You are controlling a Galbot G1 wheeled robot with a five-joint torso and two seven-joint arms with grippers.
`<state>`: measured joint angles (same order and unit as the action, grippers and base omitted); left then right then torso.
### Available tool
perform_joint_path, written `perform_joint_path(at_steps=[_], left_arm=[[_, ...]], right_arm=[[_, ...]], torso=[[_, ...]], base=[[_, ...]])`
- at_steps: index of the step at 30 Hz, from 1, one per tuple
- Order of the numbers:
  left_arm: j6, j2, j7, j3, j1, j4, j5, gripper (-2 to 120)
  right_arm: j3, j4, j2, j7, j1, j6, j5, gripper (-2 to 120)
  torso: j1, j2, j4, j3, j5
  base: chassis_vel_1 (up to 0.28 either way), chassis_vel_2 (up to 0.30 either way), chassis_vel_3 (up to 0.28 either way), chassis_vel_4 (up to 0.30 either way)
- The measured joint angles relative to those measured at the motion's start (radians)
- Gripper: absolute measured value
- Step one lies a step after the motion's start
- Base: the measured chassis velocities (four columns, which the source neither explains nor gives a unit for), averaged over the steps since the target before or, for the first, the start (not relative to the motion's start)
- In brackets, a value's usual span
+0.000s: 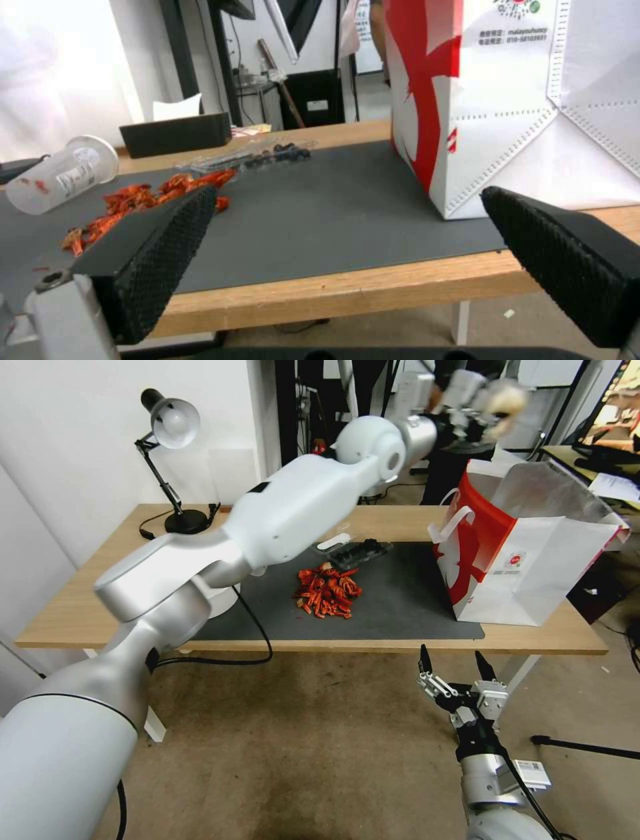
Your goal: Pick up the trash from the table and place it into the takeout bag.
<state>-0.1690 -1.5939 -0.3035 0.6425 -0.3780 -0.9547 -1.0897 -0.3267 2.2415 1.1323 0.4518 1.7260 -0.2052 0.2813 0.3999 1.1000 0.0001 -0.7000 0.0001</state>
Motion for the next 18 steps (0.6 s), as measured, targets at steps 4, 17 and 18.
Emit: perform_joint_path(at_steps=[4, 17, 18], left_arm=[[0.067, -0.021, -0.07, 0.082, -0.008, 0.016, 0.087, 7], [0.093, -0.017, -0.169, 0.205, -0.032, 0.024, 0.181, 8], [0.092, -0.017, -0.169, 0.207, -0.032, 0.024, 0.181, 13]], right_arm=[[-0.003, 0.001, 0.006, -0.003, 0.009, -0.008, -0.007, 100], [-0.003, -0.008, 0.005, -0.004, 0.003, -0.012, -0.005, 100], [-0.003, -0.008, 0.005, -0.004, 0.003, -0.012, -0.004, 100]], torso=[[0.0, 0.0, -0.0002, 0.0, 0.0], [0.0, 0.0, -0.0001, 0.0, -0.0001], [0.0, 0.0, 0.0, 0.0, -0.0001]], base=[[0.0, 0.0, 0.0, 0.0], [0.0, 0.0, 0.0, 0.0], [0.0, 0.0, 0.0, 0.0]])
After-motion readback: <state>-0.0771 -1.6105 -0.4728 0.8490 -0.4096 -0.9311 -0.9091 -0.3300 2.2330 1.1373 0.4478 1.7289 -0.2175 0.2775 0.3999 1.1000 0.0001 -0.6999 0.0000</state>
